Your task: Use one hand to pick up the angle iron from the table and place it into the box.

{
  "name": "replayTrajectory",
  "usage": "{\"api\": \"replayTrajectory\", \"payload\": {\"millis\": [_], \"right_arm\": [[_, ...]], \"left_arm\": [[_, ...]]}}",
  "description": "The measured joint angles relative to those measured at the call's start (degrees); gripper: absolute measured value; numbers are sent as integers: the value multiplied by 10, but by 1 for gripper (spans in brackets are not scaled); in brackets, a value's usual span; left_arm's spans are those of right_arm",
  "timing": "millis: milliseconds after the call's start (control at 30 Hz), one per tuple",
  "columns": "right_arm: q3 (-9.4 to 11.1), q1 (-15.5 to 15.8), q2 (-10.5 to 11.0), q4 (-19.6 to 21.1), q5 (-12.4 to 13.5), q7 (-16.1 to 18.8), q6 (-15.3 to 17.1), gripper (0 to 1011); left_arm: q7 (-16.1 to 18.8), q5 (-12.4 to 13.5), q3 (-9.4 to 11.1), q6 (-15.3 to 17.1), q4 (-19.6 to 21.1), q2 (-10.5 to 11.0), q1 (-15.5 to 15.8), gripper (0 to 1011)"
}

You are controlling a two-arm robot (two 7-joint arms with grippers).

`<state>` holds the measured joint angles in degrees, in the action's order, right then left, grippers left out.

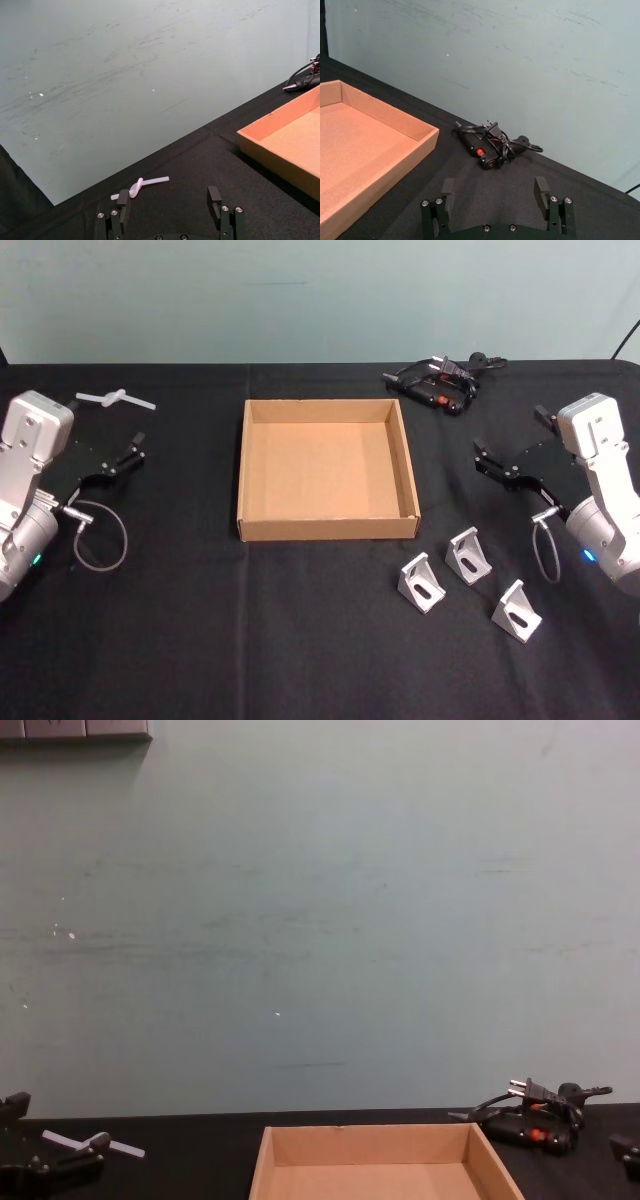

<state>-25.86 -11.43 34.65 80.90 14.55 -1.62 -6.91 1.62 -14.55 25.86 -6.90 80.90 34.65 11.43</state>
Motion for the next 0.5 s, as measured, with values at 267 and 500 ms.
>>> {"api": "replayTrajectory", "payload": {"millis": [267, 500], "right_arm": [[0, 0, 0, 0, 0, 0, 0, 1004], [0, 0, 0, 0, 0, 0, 0, 1004]], "left_arm": [[0, 0, 0, 0, 0, 0, 0, 1005], [0, 0, 0, 0, 0, 0, 0, 1005]]}}
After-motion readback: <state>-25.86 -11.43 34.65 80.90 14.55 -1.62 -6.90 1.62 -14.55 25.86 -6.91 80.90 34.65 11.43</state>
